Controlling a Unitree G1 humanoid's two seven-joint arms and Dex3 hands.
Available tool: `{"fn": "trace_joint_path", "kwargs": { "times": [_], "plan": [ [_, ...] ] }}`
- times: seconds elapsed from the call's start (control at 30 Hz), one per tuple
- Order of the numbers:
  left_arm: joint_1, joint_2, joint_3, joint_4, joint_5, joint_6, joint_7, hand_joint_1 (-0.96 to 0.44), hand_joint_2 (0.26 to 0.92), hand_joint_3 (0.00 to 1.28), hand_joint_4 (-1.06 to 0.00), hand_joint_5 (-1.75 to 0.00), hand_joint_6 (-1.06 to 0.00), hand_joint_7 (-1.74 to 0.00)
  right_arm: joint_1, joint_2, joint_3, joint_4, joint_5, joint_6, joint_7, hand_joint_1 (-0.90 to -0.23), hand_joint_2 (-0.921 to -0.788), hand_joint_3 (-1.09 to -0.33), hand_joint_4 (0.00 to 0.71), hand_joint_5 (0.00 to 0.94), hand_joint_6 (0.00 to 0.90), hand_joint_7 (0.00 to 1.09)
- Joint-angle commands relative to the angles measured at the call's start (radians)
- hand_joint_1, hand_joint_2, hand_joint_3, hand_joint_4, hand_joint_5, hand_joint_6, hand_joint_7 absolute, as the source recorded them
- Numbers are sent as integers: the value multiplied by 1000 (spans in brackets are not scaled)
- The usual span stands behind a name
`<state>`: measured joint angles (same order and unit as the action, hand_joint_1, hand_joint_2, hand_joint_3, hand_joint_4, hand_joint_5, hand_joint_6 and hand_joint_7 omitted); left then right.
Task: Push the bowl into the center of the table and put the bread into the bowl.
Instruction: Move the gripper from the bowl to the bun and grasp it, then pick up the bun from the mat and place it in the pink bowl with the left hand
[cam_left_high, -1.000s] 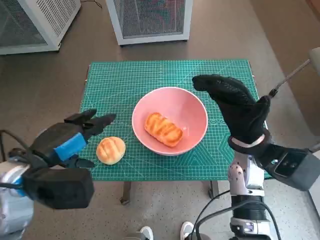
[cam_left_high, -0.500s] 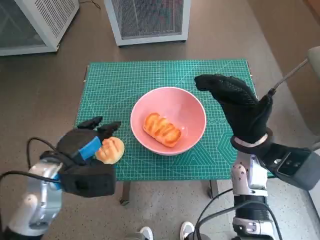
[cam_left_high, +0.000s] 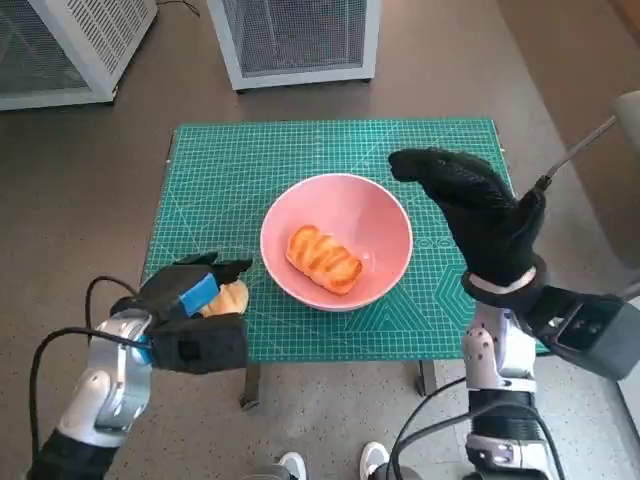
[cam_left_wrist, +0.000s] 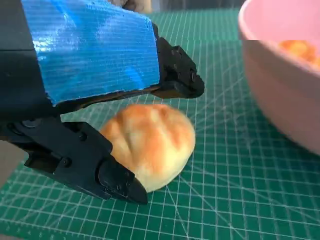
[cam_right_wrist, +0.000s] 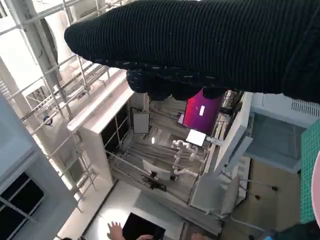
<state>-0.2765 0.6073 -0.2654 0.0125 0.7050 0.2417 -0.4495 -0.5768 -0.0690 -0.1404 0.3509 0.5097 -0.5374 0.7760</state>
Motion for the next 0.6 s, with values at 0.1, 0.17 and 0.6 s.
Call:
{"fn": "trace_joint_path", "kwargs": {
  "times": [0.1, 0.17, 0.6],
  "plan": [
    [-37, 9, -43, 101, 30, -58, 45, 94, 837, 44, -530, -74, -641, -115, 21, -4, -3, -7, 7, 17, 6, -541, -921, -580, 327, 3, -1, 633],
    [-43, 13, -50, 124, 34, -80, 64, 94, 853, 49, -662, -132, -723, -157, 23, -4, -3, -8, 6, 18, 6, -543, -921, -579, 327, 3, -1, 633],
    [-42, 50, -28, 140, 12, -182, 110, 4, 914, 63, -701, -1172, -651, -1100, 27, -2, -3, -13, 8, 27, 6, -546, -921, -579, 330, 4, -1, 633]
  ]
}}
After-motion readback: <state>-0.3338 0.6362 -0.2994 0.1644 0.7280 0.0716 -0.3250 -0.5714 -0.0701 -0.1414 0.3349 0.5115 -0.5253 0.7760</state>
